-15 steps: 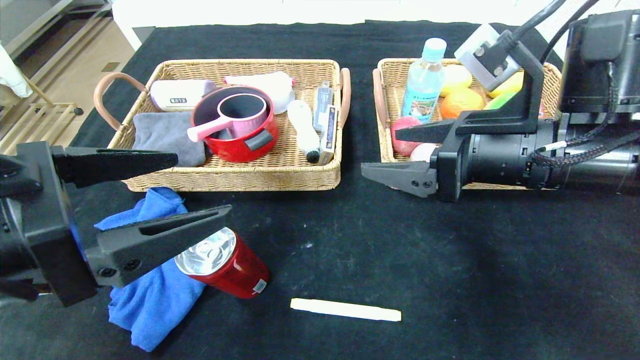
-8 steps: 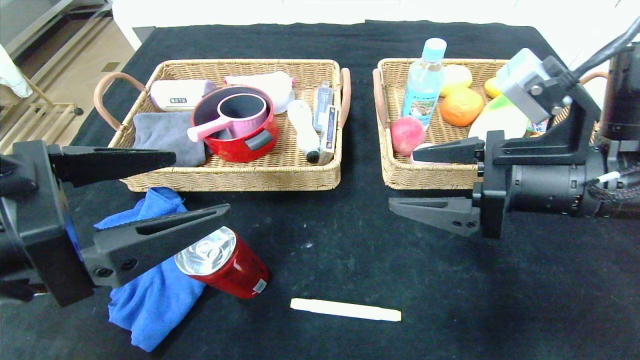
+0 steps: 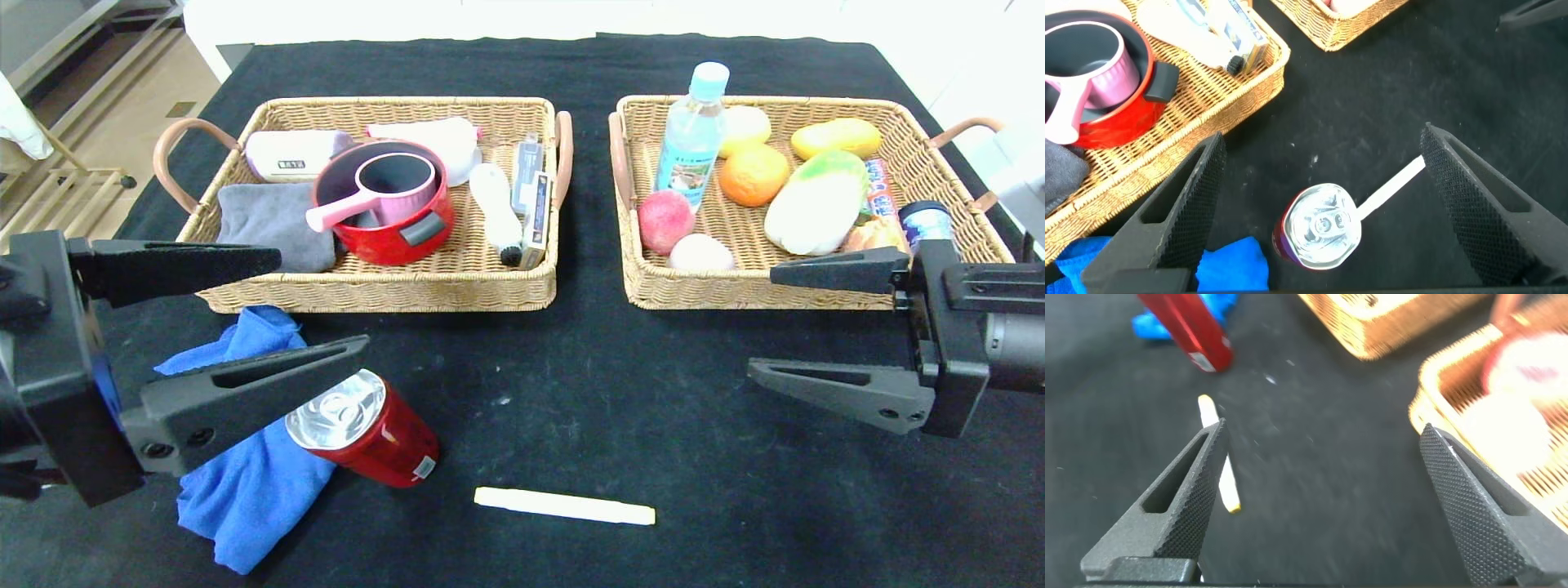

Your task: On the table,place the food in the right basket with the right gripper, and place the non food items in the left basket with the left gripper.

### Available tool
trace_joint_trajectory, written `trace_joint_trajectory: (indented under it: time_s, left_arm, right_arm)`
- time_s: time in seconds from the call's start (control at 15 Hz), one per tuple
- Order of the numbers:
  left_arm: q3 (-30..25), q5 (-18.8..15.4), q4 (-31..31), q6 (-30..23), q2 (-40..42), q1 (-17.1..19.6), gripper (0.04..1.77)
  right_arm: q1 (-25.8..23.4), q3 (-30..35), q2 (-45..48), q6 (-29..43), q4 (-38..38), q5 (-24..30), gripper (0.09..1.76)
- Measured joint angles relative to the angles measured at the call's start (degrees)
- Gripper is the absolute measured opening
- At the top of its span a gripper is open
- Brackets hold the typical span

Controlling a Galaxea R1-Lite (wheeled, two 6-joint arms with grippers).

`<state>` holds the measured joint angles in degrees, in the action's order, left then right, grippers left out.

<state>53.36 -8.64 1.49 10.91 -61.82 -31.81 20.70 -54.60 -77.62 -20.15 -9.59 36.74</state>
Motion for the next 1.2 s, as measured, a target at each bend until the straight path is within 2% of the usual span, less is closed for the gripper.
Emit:
trace_joint_trajectory:
  time_s: [0.27,0.47,0.73,0.87,1.07,1.2]
  left_arm:
    - [-0.5,-0.2,-0.1,0.6,0.1,0.0,1.72]
    - [-1.2,-0.4,0.1,1.4,0.2,0.0,1.72]
    - [-1.4,-0.2,0.2,2.3,0.4,0.0,1.72]
    - [-1.4,-0.1,0.2,2.3,0.4,0.0,1.72]
    - [-1.4,0.0,0.2,2.3,0.6,0.0,1.72]
    - [-1.3,0.1,0.1,2.3,0.8,0.0,1.72]
  right_arm:
    - [-4.2,2.0,2.0,0.5,0.1,-0.5,1.7]
    - [-5.1,3.8,2.7,0.5,0.1,-1.1,1.7]
    - [-5.5,4.5,3.4,2.3,0.1,-10.3,1.7]
    - [-5.6,4.6,4.0,4.1,0.1,-11.9,1.7]
    - [-5.5,4.6,5.4,4.4,0.0,-17.7,1.71]
    - [-5.4,4.5,6.2,4.4,0.0,-18.4,1.71]
